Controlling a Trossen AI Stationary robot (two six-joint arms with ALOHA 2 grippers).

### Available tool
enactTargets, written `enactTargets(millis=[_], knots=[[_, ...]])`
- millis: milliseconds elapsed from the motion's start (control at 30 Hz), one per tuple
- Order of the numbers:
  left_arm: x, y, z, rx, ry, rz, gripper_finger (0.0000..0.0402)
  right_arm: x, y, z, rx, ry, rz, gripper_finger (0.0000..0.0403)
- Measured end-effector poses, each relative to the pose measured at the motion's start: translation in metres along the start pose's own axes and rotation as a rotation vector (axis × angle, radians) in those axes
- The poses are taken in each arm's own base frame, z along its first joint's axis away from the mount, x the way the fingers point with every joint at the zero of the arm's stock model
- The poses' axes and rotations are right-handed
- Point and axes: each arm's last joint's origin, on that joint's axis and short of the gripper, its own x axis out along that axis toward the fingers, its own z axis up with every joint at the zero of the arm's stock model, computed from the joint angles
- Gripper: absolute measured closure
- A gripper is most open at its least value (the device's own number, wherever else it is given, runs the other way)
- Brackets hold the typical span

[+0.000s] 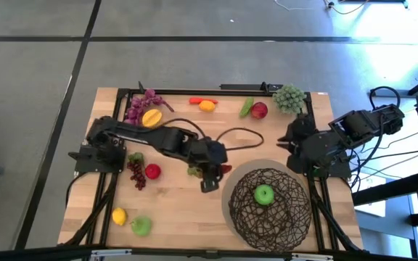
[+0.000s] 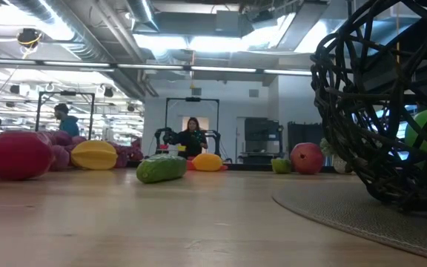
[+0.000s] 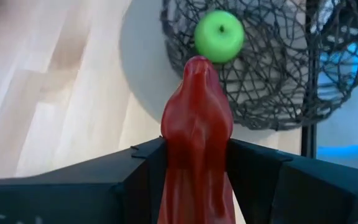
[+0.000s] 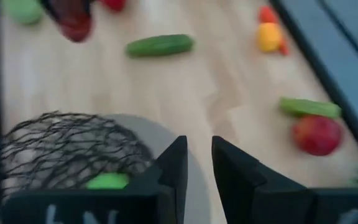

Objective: Build produce basket
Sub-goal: Put the red chili pepper into the wire basket

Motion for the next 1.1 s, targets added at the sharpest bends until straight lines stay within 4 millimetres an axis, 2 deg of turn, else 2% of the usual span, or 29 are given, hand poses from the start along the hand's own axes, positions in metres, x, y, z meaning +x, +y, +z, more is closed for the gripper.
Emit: enactTargets(millis=[167, 367, 533, 800, 1100], knots=[[0.016, -0.002, 0.009, 0.025, -0.005, -0.004, 0.0274, 0.004, 0.007, 0.002, -0.082, 0.034, 0.097, 0.0329], [0.014, 0.009, 0.020, 0.002, -0.036, 0.010, 0.0274, 0.013, 0.013, 0.007, -0.131, 0.054, 0.123, 0.0322], [0.015, 0.017, 0.024, -0.015, -0.043, 0.023, 0.0274, 0.028, 0.024, 0.014, -0.226, 0.055, 0.120, 0.0289], [0.015, 0.022, 0.025, -0.026, -0.037, 0.005, 0.0274, 0.058, 0.049, 0.026, -0.574, 0.013, 0.113, 0.0233], [0.015, 0.022, 0.025, -0.028, -0.033, -0.008, 0.0273, 0.091, 0.069, 0.036, -0.800, -0.014, 0.002, 0.0229]])
